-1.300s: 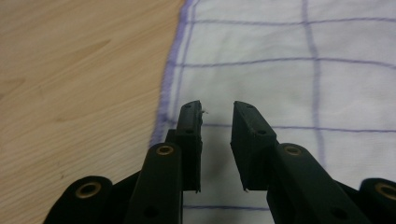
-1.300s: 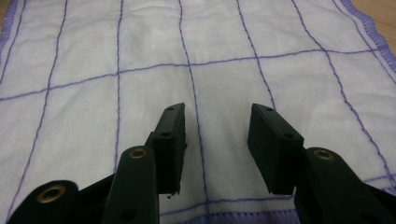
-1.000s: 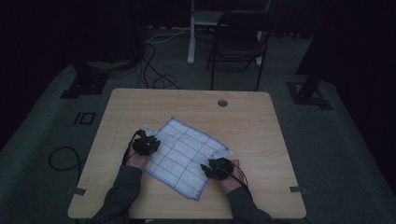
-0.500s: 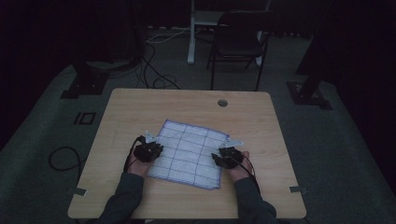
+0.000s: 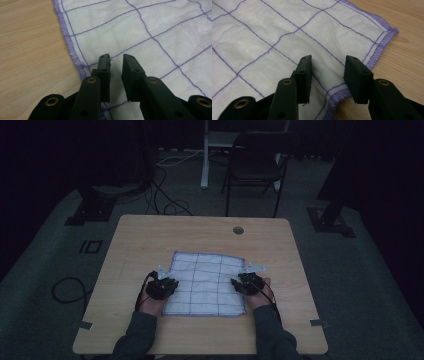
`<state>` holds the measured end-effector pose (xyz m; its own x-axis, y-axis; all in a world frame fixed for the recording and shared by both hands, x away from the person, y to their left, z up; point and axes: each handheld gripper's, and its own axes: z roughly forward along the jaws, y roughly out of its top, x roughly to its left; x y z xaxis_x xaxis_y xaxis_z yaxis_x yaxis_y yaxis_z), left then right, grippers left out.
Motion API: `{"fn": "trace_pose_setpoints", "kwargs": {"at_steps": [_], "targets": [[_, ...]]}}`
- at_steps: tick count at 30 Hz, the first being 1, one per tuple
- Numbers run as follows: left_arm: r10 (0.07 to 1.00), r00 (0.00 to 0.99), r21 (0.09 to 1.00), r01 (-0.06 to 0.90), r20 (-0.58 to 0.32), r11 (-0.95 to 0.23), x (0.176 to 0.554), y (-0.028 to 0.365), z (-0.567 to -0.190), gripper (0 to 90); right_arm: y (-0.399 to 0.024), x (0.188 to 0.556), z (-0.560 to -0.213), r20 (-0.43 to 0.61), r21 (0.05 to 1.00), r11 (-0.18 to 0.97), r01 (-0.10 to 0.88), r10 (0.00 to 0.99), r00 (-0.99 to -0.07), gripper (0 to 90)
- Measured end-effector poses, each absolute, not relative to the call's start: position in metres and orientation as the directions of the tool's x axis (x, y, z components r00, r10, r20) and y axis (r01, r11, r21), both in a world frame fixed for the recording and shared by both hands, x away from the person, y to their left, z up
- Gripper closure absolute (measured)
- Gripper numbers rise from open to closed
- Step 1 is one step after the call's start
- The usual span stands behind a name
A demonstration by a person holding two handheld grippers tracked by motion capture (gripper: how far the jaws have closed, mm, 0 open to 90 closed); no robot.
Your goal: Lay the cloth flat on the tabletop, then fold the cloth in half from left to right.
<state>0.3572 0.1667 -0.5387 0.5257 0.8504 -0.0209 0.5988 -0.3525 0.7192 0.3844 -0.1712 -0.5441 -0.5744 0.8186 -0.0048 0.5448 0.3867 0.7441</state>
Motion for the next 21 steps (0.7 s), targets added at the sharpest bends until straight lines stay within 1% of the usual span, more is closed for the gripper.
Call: {"fn": "trace_pose_setpoints", "kwargs": {"at_steps": [6,9,15,21], "targets": [[0.846,0.533,0.719,0.597,-0.025,-0.355,0.349,0.164,-0.538,76.9,-0.173,0.386,-0.545,0.001,0.749,0.38,0.542,0.818,-0.575,58.2],[0.847,0.531,0.723,0.597,-0.032,-0.347,0.349,0.165,-0.538,71.6,-0.173,0.387,-0.545,0.004,0.749,0.378,0.544,0.818,-0.575,58.2],[0.858,0.512,0.744,0.591,-0.048,-0.311,0.352,0.17,-0.533,63.7,-0.173,0.386,-0.545,0.006,0.748,0.376,0.547,0.82,-0.573,58.0],[0.893,0.448,0.742,0.614,-0.047,-0.269,0.36,0.178,-0.531,59.7,-0.173,0.386,-0.545,0.007,0.748,0.375,0.548,0.821,-0.571,57.9]]}}
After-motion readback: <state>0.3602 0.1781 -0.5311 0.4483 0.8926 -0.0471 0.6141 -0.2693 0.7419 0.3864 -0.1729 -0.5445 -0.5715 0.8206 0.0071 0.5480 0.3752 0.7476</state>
